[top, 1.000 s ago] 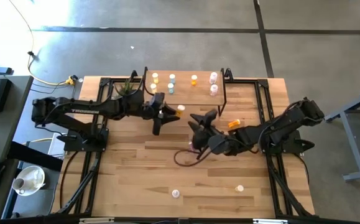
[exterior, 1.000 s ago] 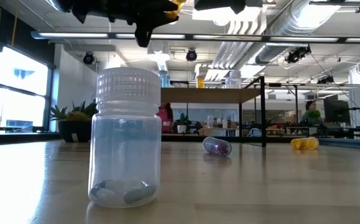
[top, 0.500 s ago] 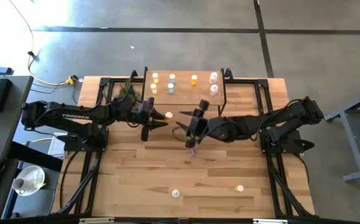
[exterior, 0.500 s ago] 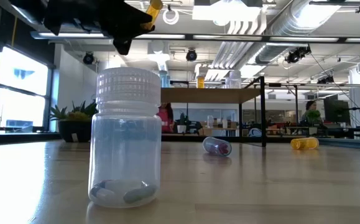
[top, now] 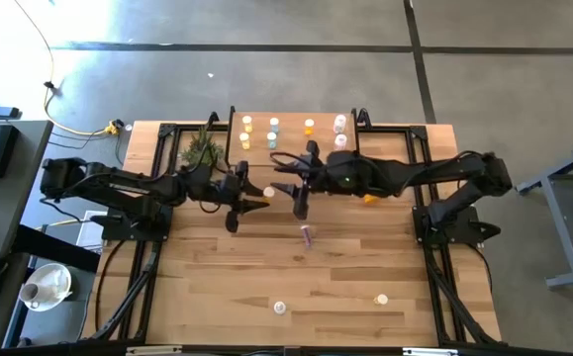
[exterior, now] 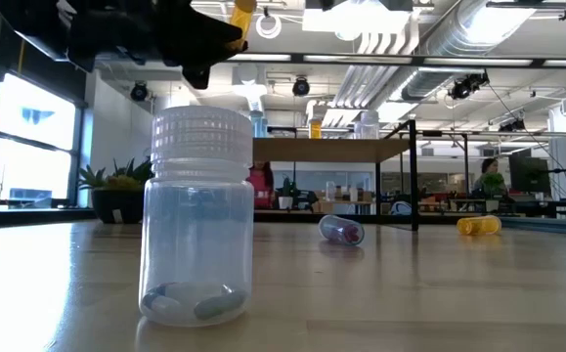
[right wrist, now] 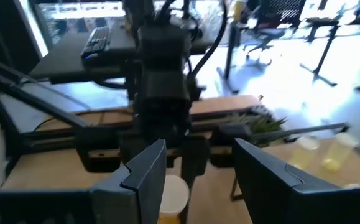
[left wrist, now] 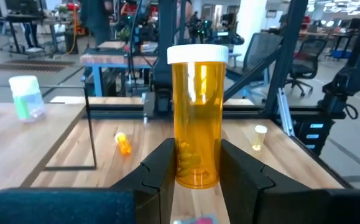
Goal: Pick and place medicine bottles onto shelf by color
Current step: Put the bottom orange bottle on the shelf aligned with the other orange pill bottle
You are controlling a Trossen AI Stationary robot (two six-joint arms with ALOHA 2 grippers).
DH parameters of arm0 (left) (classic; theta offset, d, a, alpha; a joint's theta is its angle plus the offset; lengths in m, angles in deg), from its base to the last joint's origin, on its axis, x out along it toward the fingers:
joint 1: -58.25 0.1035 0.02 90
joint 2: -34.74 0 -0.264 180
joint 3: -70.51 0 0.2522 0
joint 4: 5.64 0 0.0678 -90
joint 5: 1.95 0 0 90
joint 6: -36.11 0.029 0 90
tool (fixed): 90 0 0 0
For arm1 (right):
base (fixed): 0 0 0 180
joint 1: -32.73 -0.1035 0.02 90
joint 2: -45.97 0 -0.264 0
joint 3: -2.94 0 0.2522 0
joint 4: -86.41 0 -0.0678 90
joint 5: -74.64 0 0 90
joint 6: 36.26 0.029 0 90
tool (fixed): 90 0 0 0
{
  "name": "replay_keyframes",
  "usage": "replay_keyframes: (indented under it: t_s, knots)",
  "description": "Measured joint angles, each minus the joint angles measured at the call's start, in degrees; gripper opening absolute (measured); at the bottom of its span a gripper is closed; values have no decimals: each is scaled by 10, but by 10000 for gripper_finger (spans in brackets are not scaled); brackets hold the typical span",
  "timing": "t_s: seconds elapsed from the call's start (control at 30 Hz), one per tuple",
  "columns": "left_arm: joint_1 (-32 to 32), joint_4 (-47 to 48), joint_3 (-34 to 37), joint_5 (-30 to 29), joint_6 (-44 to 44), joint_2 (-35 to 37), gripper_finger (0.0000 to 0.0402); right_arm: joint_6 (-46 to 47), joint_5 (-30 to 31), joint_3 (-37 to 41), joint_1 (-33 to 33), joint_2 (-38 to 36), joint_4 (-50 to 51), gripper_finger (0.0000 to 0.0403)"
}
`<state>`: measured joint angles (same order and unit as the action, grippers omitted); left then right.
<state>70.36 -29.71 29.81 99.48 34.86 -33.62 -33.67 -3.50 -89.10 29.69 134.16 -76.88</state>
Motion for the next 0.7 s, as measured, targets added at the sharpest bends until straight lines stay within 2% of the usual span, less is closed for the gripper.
replay_keyframes:
  t_s: [0.13,0.7]
  knots:
    - [-3,-30,0,-1,-3,-20,92,17,-48,0,11,15,3,174]
    - [0,-62,0,-16,-26,-31,92,15,-68,0,10,41,23,174]
